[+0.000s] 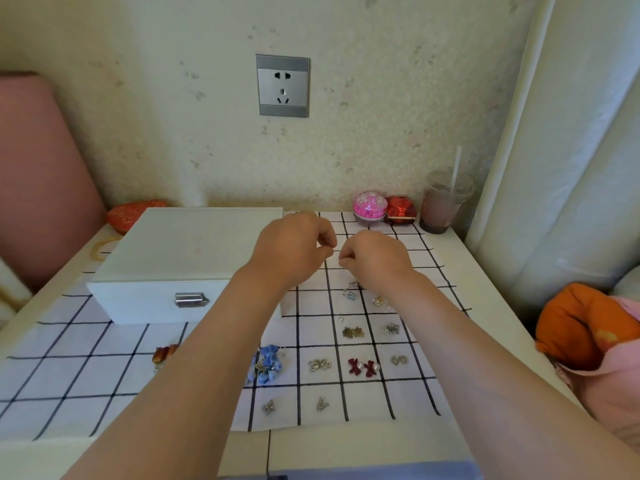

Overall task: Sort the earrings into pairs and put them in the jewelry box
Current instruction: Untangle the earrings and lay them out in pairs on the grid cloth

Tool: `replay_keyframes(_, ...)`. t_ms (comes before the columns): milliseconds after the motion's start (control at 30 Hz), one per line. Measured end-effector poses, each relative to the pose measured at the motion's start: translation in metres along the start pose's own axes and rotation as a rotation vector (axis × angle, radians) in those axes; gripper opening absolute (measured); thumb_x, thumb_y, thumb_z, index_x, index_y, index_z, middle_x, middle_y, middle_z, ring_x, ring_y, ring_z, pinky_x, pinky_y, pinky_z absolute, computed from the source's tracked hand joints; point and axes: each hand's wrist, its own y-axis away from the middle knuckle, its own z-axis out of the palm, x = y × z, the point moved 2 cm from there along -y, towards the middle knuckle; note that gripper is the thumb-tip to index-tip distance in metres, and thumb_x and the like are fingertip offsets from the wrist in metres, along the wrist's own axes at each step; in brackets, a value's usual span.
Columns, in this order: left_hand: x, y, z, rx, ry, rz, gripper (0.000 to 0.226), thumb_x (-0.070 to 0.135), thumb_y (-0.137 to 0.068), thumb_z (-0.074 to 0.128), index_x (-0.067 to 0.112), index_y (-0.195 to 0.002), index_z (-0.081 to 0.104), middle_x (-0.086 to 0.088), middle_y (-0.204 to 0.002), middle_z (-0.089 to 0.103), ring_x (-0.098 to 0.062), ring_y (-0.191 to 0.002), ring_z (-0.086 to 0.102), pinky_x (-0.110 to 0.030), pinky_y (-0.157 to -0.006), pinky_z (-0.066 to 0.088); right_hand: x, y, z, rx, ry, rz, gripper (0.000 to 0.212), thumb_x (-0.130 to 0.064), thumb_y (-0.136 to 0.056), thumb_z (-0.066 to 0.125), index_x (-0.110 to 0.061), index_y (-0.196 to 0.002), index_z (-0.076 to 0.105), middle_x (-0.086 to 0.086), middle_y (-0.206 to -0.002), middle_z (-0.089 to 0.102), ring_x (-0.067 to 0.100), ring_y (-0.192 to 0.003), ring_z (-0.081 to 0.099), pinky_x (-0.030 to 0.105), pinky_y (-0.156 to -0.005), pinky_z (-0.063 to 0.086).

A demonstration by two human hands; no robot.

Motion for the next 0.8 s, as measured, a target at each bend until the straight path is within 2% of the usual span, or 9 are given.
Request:
replay_keyframes(100, 0.000, 0.010, -0.006, 0.015, 0.024, 0.053, 0.005, 0.030, -0.089, 0.067, 0.033, -0.092, 0.070, 0.017, -0.091, 0.063, 0.000, -0.067, 0.048, -0.016, -0.060, 0.034, -0.006, 0.016, -0.016, -0.010, -0.168, -0.067, 0.010, -0.032, -0.092, 0.067, -0.030, -0.097, 0.075, -0.014, -0.093, 0.070, 0.009, -0.088, 0.062, 0.028, -0.069, 0.043)
replay_keyframes(200, 0.000, 0.024, -0.010, 0.015, 0.103, 0.101, 0.005, 0.026, -0.088, 0.070, 0.029, -0.091, 0.070, 0.015, -0.090, 0.062, 0.005, -0.069, 0.048, -0.016, -0.065, 0.037, -0.007, 0.034, -0.026, -0.100, -0.327, -0.096, 0.002, -0.032, -0.085, 0.076, -0.030, -0.087, 0.075, -0.016, -0.087, 0.068, 0.005, -0.081, 0.064, 0.030, -0.072, 0.052)
replay_keyframes(267, 0.002, 0.035, -0.013, -0.013, 0.134, 0.120, 0.005, 0.025, -0.087, 0.072, 0.028, -0.090, 0.071, 0.015, -0.088, 0.062, 0.005, -0.070, 0.050, -0.018, -0.068, 0.039, -0.003, 0.047, -0.029, -0.158, -0.356, -0.089, 0.004, -0.031, -0.083, 0.079, -0.030, -0.086, 0.075, -0.014, -0.086, 0.068, 0.004, -0.083, 0.064, 0.028, -0.074, 0.054)
replay_keyframes(333, 0.005, 0.047, -0.016, -0.046, 0.143, 0.126, 0.005, 0.026, -0.086, 0.073, 0.028, -0.090, 0.071, 0.017, -0.086, 0.061, 0.004, -0.070, 0.052, -0.017, -0.069, 0.042, 0.000, 0.063, -0.029, -0.199, -0.360, -0.090, 0.005, -0.032, -0.083, 0.079, -0.032, -0.085, 0.075, -0.014, -0.087, 0.069, 0.002, -0.083, 0.063, 0.027, -0.077, 0.053)
replay_keyframes(433, 0.008, 0.064, -0.022, -0.095, 0.139, 0.133, 0.005, 0.027, -0.086, 0.074, 0.029, -0.090, 0.072, 0.020, -0.083, 0.061, 0.004, -0.070, 0.054, -0.017, -0.070, 0.045, -0.004, 0.084, -0.026, -0.215, -0.356, -0.113, 0.004, -0.033, -0.085, 0.076, -0.031, -0.089, 0.077, -0.015, -0.088, 0.069, 0.000, -0.078, 0.062, 0.027, -0.074, 0.053)
replay_keyframes(533, 0.009, 0.080, -0.027, -0.129, 0.107, 0.130, 0.006, 0.028, -0.086, 0.073, 0.032, -0.090, 0.072, 0.022, -0.083, 0.062, 0.004, -0.069, 0.054, -0.019, -0.069, 0.047, -0.020, 0.092, -0.020, -0.160, -0.283, -0.172, 0.007, -0.033, -0.090, 0.071, -0.032, -0.094, 0.077, -0.019, -0.086, 0.068, 0.002, -0.081, 0.061, 0.026, -0.071, 0.047)
replay_keyframes(633, 0.003, 0.098, -0.031, -0.146, 0.128, 0.066, 0.008, 0.032, -0.084, 0.075, 0.038, -0.083, 0.070, 0.026, -0.080, 0.063, 0.002, -0.068, 0.058, -0.020, -0.066, 0.049, -0.039, 0.090, -0.013, -0.101, -0.200, -0.219, 0.012, -0.035, -0.092, 0.067, -0.032, -0.100, 0.076, -0.014, -0.092, 0.069, 0.009, -0.085, 0.062, 0.026, -0.064, 0.039)
replay_keyframes(700, -0.004, 0.109, -0.033, -0.169, 0.171, 0.010, 0.010, 0.030, -0.082, 0.077, 0.038, -0.082, 0.072, 0.027, -0.080, 0.065, 0.000, -0.068, 0.060, -0.022, -0.067, 0.053, -0.048, 0.089, -0.008, -0.103, -0.159, -0.236, 0.015, -0.035, -0.093, 0.065, -0.030, -0.103, 0.076, -0.011, -0.098, 0.072, 0.011, -0.089, 0.063, 0.026, -0.065, 0.041)
replay_keyframes(800, -0.017, 0.123, -0.036, -0.202, 0.200, -0.056, 0.013, 0.025, -0.081, 0.079, 0.036, -0.080, 0.072, 0.027, -0.078, 0.066, -0.001, -0.067, 0.062, -0.021, -0.067, 0.054, -0.059, 0.091, -0.002, -0.153, -0.129, -0.239, 0.016, -0.032, -0.092, 0.064, -0.029, -0.101, 0.078, -0.012, -0.098, 0.074, 0.012, -0.092, 0.066, 0.030, -0.076, 0.051)
